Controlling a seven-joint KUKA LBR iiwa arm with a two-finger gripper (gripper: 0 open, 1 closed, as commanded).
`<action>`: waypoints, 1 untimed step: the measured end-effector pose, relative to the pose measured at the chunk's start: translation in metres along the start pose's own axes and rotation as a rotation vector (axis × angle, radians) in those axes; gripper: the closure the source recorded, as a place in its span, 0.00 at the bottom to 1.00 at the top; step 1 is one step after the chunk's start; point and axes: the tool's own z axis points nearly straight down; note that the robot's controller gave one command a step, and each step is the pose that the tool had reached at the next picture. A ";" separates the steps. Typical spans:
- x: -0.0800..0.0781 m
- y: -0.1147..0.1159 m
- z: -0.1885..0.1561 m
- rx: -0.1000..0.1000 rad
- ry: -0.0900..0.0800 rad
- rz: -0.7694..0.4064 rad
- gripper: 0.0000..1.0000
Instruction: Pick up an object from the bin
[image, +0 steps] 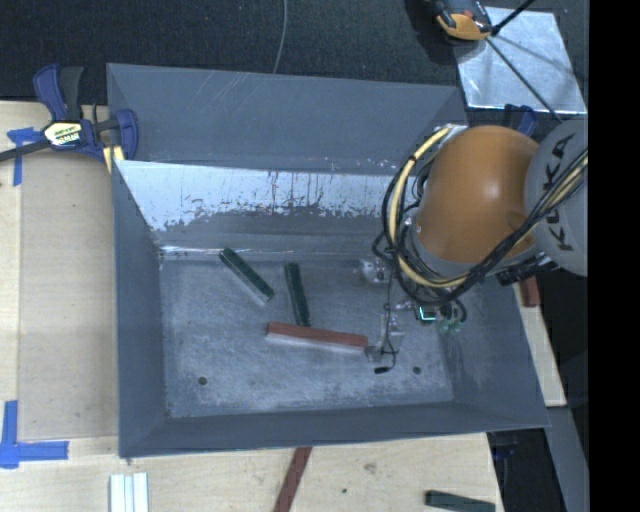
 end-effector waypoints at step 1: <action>-0.002 0.000 -0.004 0.000 -0.009 0.000 0.00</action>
Offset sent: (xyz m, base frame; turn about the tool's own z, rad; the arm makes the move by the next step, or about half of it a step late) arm 0.0201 0.0113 -0.0502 0.0126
